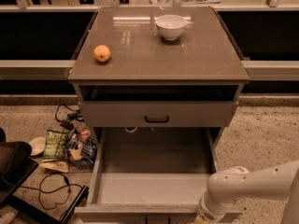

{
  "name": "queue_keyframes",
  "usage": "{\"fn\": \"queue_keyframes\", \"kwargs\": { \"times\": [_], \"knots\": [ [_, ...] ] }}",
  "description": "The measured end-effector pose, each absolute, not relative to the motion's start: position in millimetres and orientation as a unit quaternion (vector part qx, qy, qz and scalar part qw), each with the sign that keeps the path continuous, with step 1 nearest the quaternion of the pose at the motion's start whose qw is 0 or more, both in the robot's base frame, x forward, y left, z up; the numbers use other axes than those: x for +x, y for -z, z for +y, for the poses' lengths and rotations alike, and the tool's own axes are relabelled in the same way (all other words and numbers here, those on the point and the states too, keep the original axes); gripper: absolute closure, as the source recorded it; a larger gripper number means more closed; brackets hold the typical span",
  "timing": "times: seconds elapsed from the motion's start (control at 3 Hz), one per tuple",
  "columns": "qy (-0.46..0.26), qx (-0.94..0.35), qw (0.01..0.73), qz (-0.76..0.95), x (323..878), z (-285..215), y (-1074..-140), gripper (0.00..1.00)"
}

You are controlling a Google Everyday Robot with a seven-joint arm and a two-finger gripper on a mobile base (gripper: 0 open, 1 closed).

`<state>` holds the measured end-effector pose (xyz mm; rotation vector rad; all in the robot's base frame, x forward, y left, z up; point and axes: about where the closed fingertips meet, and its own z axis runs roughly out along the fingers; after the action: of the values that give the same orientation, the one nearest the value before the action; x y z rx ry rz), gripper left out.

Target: Open middle drawer

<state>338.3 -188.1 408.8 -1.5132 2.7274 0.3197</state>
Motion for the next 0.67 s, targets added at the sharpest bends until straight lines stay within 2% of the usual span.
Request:
{"fn": "queue_keyframes", "kwargs": {
  "times": [0.33, 0.67],
  "knots": [
    [-0.102, -0.483, 0.003, 0.870, 338.3, -188.1, -408.8, 0.00],
    [-0.102, -0.483, 0.003, 0.870, 338.3, -188.1, -408.8, 0.00]
  ]
}}
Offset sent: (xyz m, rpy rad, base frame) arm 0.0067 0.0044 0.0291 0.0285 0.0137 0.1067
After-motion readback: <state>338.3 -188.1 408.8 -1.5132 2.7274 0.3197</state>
